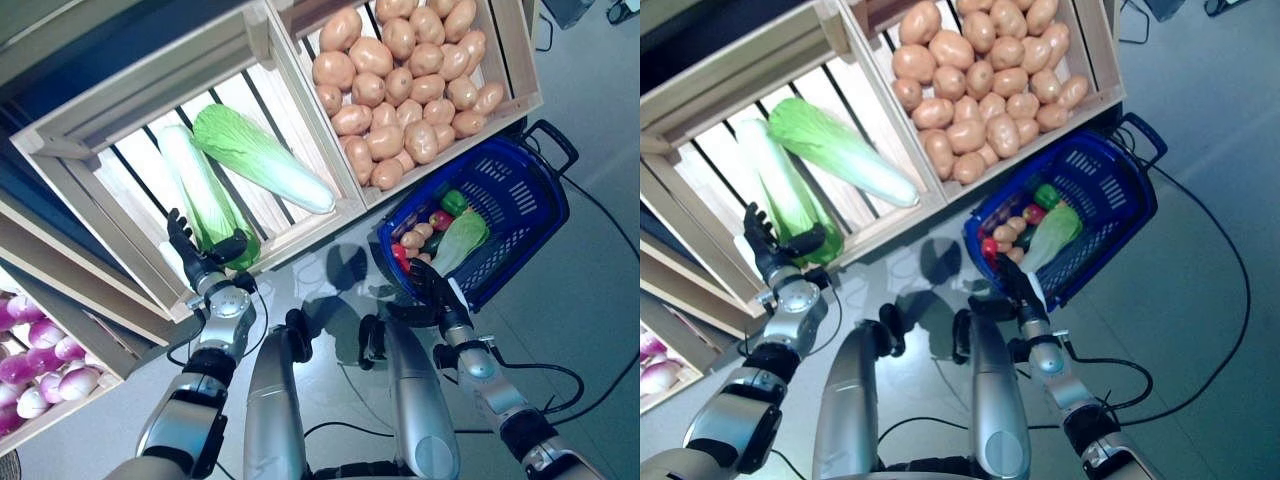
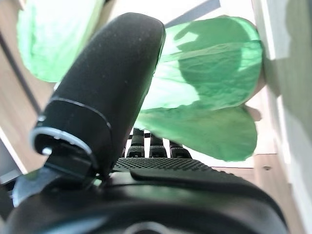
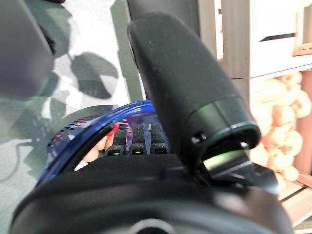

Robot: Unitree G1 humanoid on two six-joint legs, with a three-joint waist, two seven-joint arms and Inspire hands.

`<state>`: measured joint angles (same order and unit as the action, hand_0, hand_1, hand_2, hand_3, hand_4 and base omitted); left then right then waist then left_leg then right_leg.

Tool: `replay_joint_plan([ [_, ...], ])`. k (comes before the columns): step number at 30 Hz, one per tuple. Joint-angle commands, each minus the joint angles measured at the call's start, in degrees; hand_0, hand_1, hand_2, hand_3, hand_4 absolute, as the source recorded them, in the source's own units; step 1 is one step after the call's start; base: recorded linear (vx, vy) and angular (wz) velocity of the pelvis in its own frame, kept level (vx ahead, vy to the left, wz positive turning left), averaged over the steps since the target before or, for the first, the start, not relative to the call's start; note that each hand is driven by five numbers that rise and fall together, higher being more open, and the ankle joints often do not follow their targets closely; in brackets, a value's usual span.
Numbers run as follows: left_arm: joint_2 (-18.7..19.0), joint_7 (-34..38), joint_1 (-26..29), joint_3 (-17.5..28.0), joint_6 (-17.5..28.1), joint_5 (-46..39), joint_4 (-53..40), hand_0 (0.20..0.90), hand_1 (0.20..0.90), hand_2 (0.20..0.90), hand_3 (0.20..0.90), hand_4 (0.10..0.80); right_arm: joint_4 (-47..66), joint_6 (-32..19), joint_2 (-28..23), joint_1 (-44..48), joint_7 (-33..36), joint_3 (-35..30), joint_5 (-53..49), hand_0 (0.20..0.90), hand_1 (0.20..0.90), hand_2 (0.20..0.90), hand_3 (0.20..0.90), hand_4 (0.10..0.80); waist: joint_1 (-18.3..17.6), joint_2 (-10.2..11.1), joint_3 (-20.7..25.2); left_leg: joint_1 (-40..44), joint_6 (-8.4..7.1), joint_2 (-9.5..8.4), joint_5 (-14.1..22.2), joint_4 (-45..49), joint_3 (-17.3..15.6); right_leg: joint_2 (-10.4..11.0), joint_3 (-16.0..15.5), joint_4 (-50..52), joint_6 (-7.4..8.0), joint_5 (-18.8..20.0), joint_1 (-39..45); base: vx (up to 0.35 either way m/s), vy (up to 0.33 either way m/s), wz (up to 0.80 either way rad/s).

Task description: Put vegetables into the basket

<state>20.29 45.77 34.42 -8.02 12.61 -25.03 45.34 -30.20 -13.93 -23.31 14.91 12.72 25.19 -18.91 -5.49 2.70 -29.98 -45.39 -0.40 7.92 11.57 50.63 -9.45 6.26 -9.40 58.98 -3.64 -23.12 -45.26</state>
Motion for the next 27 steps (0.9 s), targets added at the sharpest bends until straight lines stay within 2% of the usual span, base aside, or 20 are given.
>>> replay_joint_plan([
  [1, 4.2, 2.4, 3.5, 1.2, 0.6, -1.8, -0.8, 0.900, 0.900, 0.900, 0.900, 0.800, 8.5, -2.4, -0.4, 0.3, 4.5, -1.1, -2.1, 0.900, 0.900, 0.900, 0.900, 0.800, -1.2, 0.2, 0.8, 2.4, 1.46, -1.10, 8.0, 3.6, -1.6, 1.1, 0.9, -3.3, 1.36, 3.2, 1.5, -0.001, -0.008, 0.03],
  [14, 3.4, -2.5, 7.9, -0.3, -6.2, -11.1, 4.8, 0.900, 0.900, 0.900, 0.900, 0.800, 8.8, -0.9, -0.2, 3.5, 8.0, -1.2, -3.2, 0.900, 0.900, 0.900, 0.900, 0.800, -1.6, 0.8, 0.2, -4.2, 1.70, -1.23, 8.9, 7.6, -1.0, 1.2, 0.2, 0.9, 1.52, 2.9, -5.3, 0.001, -0.005, 0.02],
  [23, 6.1, -8.9, 11.7, 0.6, -6.9, -18.3, 7.8, 0.900, 0.900, 0.900, 0.900, 0.800, 9.9, -0.4, -0.9, 4.3, 8.0, -1.9, -3.6, 0.900, 0.900, 0.900, 0.900, 0.800, -2.4, 0.9, 0.2, -6.8, 2.02, -0.50, 9.4, 10.1, -1.0, 1.3, 0.2, 3.5, 1.32, 2.3, -8.3, -0.005, -0.003, 0.01],
  [24, 6.3, -9.8, 11.8, 0.8, -6.3, -18.5, 7.5, 0.787, 0.787, 0.787, 0.787, 0.725, 10.2, -0.6, -1.0, 4.1, 8.1, -2.0, -3.6, 0.900, 0.900, 0.900, 0.900, 0.800, -2.5, 0.9, 0.2, -6.8, 2.04, -0.45, 9.5, 10.2, -1.0, 1.3, 0.2, 3.7, 1.29, 2.2, -8.4, 0.000, 0.000, 0.00],
  [25, 6.9, -11.7, 11.9, 0.9, -5.4, -18.8, 7.3, 0.599, 0.599, 0.599, 0.599, 0.599, 10.5, -0.6, -1.1, 3.9, 8.1, -2.3, -3.6, 0.900, 0.900, 0.900, 0.900, 0.800, -2.6, 0.9, 0.2, -6.6, 2.06, -0.36, 9.6, 10.4, -1.1, 1.2, 0.2, 3.9, 1.28, 2.1, -8.2, 0.000, 0.000, 0.00],
  [26, 7.3, -13.2, 11.8, 0.9, -4.9, -19.4, 6.8, 0.300, 0.300, 0.300, 0.300, 0.400, 10.8, -0.7, -1.2, 3.7, 8.2, -2.6, -3.6, 0.900, 0.900, 0.900, 0.900, 0.800, -2.6, 0.9, 0.2, -6.4, 2.06, -0.27, 9.7, 10.5, -1.2, 1.3, 0.2, 4.1, 1.27, 2.1, -8.1, 0.000, 0.000, 0.00],
  [27, 7.6, -14.0, 11.6, 0.9, -4.5, -19.2, 6.3, 0.300, 0.300, 0.300, 0.300, 0.400, 11.1, -0.7, -1.3, 3.5, 8.2, -2.8, -3.6, 0.900, 0.900, 0.900, 0.900, 0.800, -2.7, 0.8, 0.2, -6.1, 2.08, -0.14, 9.8, 10.5, -1.4, 1.3, 0.2, 4.1, 1.25, 2.0, -7.9, 0.000, 0.000, 0.00],
])
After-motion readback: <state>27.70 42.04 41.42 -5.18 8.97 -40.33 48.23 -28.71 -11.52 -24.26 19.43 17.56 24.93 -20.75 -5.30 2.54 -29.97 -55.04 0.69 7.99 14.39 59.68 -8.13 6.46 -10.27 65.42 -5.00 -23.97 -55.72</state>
